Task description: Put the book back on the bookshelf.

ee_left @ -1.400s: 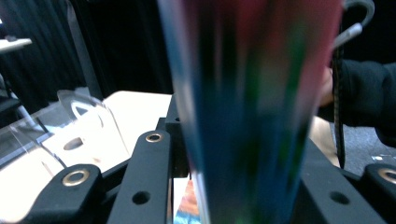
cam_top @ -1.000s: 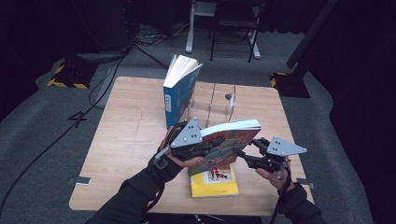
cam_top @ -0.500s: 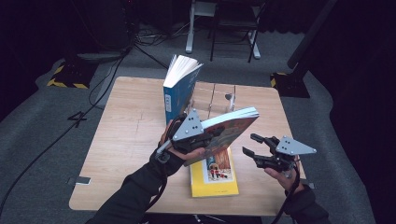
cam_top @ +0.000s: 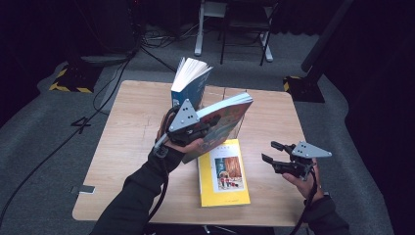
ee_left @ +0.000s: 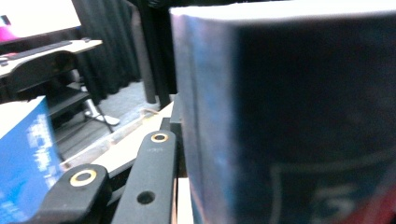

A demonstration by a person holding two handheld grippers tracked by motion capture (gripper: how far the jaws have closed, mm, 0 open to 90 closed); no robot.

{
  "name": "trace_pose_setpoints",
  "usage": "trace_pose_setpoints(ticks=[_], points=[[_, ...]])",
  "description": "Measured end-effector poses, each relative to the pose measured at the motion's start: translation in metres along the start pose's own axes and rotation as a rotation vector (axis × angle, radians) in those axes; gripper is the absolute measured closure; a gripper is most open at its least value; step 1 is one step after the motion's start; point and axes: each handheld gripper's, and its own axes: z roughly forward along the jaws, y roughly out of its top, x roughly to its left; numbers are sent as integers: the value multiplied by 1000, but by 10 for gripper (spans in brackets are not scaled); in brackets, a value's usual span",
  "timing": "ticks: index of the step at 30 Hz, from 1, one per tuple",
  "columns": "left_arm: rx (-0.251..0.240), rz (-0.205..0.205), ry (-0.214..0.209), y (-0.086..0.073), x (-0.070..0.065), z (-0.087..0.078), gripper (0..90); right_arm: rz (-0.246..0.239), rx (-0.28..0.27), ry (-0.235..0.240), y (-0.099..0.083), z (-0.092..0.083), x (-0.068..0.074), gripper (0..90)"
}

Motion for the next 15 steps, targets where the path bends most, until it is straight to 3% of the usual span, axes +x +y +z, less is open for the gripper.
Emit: trace_pose_setpoints(ticks=[2, 7, 15], points=[[-1, 0, 16, 0, 3, -1, 732, 0, 4, -4, 0, 0, -1, 373], [16, -21, 106, -1, 24, -4, 733, 12, 16, 3, -2, 2, -3, 370], [42, -35, 178, -4, 44, 4, 732, 12, 25, 2, -3, 4, -3, 369]])
